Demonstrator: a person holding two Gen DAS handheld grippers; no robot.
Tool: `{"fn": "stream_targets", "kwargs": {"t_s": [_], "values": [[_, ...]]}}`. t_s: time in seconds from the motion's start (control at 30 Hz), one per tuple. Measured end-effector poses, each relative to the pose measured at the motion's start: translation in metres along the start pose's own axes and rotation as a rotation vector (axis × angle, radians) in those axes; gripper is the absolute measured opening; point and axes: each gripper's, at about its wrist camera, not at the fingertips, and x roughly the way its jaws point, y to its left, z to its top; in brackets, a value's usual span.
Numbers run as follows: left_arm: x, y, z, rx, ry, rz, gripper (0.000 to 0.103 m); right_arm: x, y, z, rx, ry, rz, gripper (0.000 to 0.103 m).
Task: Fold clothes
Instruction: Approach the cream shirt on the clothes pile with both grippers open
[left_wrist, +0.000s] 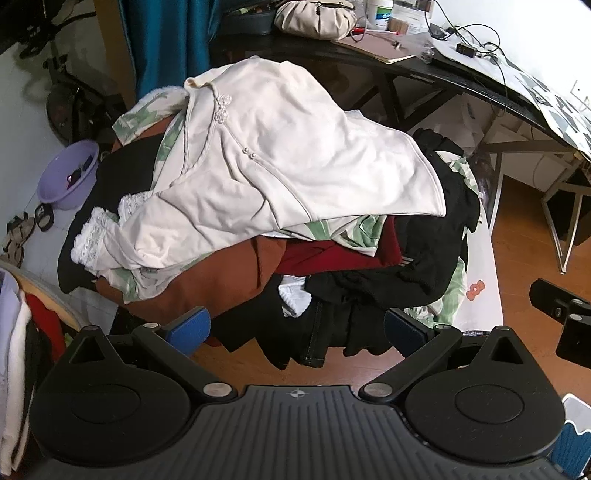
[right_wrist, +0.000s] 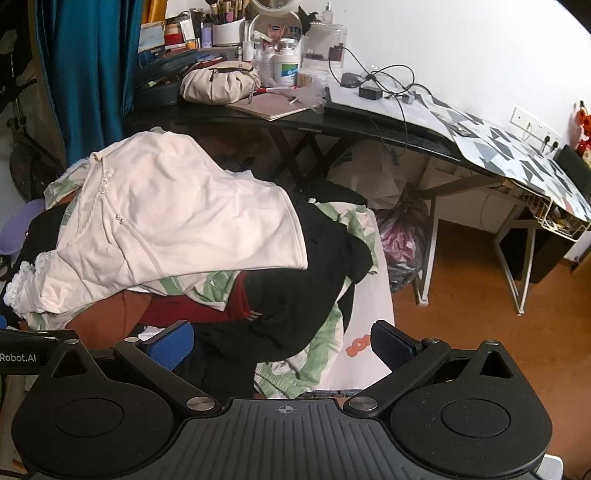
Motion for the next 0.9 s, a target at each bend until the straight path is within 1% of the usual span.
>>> {"fn": "stream_targets", "kwargs": {"t_s": [0.17,0.27,0.63,0.77,0.83,0.9], "values": [[-0.003,-0.008,-0.002,0.013,-0.013,0.017,0.102,0.001,-0.002,0.0,0.006,-0.005,-0.002,0.102],[0.001,0.003,-0.001,-0.007,0.001,-0.007,0.102,0.003,-0.003,0.001,0.005,-0.006,0.001,0.102],[0.002,0.001,-0.001,-0.034,0.007,0.016,0.102,0.012,-0.002,0.004,-0.011,0.008,0.025,0.102],[0.0,0.001,0.0,-0.045,-0.006,0.021,0.102,0.014,-0.004,0.004,-0.011,0.007,0.032,0.102],[-0.001,0.002,0.001,-0.061,-0.009,0.015,0.102,0.016,-0.005,0.005,-0.011,0.007,0.036,0.102],[-0.002,0.005,0.002,-0.083,-0.013,-0.009,0.102,0.016,-0.006,0.006,-0.012,0.003,0.038,0.102]]}}
